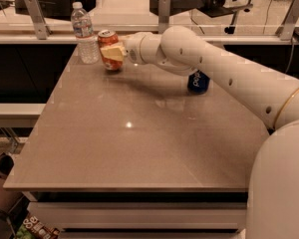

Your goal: Move coke can near water bottle

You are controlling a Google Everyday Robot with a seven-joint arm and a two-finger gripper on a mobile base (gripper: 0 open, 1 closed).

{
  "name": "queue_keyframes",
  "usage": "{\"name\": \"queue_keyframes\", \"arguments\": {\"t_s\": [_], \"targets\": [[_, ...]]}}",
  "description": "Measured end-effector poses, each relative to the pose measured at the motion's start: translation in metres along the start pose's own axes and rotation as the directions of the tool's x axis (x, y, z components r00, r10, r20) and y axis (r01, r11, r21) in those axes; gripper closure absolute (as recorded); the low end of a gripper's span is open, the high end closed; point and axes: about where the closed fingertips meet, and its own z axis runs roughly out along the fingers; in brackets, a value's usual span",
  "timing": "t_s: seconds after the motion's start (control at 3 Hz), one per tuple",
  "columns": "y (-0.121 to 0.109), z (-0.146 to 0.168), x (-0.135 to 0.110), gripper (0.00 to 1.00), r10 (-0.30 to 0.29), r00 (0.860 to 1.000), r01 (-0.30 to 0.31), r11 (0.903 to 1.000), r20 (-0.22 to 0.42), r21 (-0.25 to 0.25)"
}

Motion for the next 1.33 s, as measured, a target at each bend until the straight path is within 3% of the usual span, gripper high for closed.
{"name": "queue_keyframes", "arguments": {"t_s": [0.33, 0.67, 1.33], "targets": [[-0.0028, 0.0137, 0.0052, 1.0, 0.001, 1.0, -0.001, 1.0, -0.002, -0.007], [-0.0011, 0.0152, 0.0052, 0.84, 0.001, 1.0, -0.001, 0.9999, -0.002, -0.01], [0.0031, 0.0188, 0.0053, 0.36, 0.002, 1.0, -0.002, 0.9998, -0.002, -0.018]]}}
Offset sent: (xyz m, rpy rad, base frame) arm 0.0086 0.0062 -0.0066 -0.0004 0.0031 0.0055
